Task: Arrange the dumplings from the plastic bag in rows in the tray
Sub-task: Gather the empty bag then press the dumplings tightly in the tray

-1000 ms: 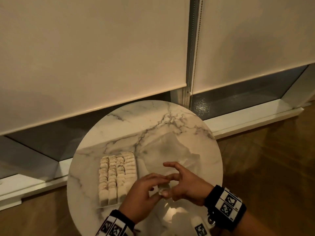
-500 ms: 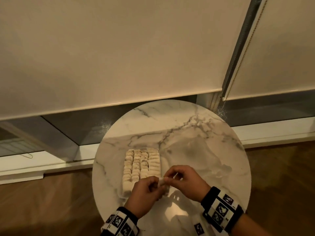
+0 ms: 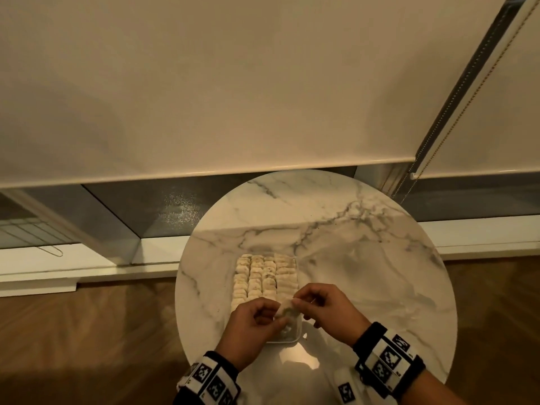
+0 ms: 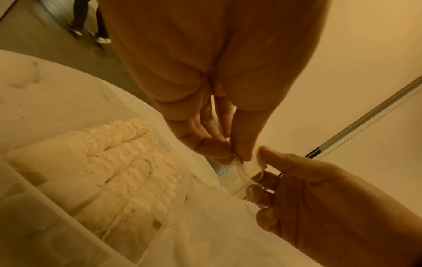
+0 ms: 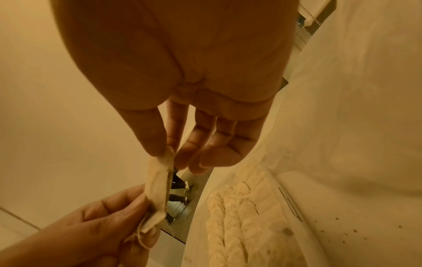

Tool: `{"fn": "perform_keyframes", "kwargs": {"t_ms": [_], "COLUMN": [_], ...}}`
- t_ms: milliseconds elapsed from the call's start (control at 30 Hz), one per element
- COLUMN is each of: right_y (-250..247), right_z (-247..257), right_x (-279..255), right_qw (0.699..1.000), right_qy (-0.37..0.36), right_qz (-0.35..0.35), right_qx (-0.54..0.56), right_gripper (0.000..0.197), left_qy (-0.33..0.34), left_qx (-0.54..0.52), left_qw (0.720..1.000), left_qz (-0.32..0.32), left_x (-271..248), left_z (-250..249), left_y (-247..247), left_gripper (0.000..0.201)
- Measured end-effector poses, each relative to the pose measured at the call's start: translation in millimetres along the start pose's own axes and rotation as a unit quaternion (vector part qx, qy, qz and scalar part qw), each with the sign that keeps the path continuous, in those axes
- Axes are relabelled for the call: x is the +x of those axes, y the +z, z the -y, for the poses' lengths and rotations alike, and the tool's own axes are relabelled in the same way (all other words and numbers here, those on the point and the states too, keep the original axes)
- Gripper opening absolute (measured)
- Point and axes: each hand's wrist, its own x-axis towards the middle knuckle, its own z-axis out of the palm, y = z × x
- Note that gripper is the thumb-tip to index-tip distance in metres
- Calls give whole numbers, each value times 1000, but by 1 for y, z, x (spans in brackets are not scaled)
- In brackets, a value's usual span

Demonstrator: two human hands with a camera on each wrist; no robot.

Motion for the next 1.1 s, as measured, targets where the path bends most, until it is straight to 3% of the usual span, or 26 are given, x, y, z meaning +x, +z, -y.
{"fn": "perform_keyframes", "kwargs": {"t_ms": [267, 400, 533, 633, 767, 933, 1033, 1100], "right_y": [12, 17, 24, 32, 38, 38, 39, 40], "right_z": [-6, -12, -16, -15, -15, -22, -24, -26], "right_x": [14, 16, 17, 21, 23, 24, 21, 19], "right_qw": [994, 996, 994, 995, 1000, 991, 993, 999], "right_qy": [78, 84, 21, -16, 2, 42, 39, 6], "right_qz": [1, 18, 29, 27, 5, -26, -19, -34], "right_qx": [70, -14, -104, -94, 7, 122, 108, 42], "right_gripper": [8, 15, 39, 23, 4, 17, 17, 14], "left_qy": [19, 54, 80, 74, 76, 65, 67, 69], "left_qx": [24, 122, 223, 208, 143, 168, 183, 192], "left_qw": [999, 991, 971, 974, 987, 984, 981, 979], "left_qz": [-19, -9, 38, 56, 15, 6, 18, 21], "left_x": [9, 13, 18, 22, 29, 32, 33, 35], "left_z": [-4, -12, -18, -25, -24, -13, -10, -8], "left_y": [-22, -30, -35, -34, -34, -34, -31, -28], "left_gripper": [28, 31, 35, 38, 32, 15, 12, 10]}}
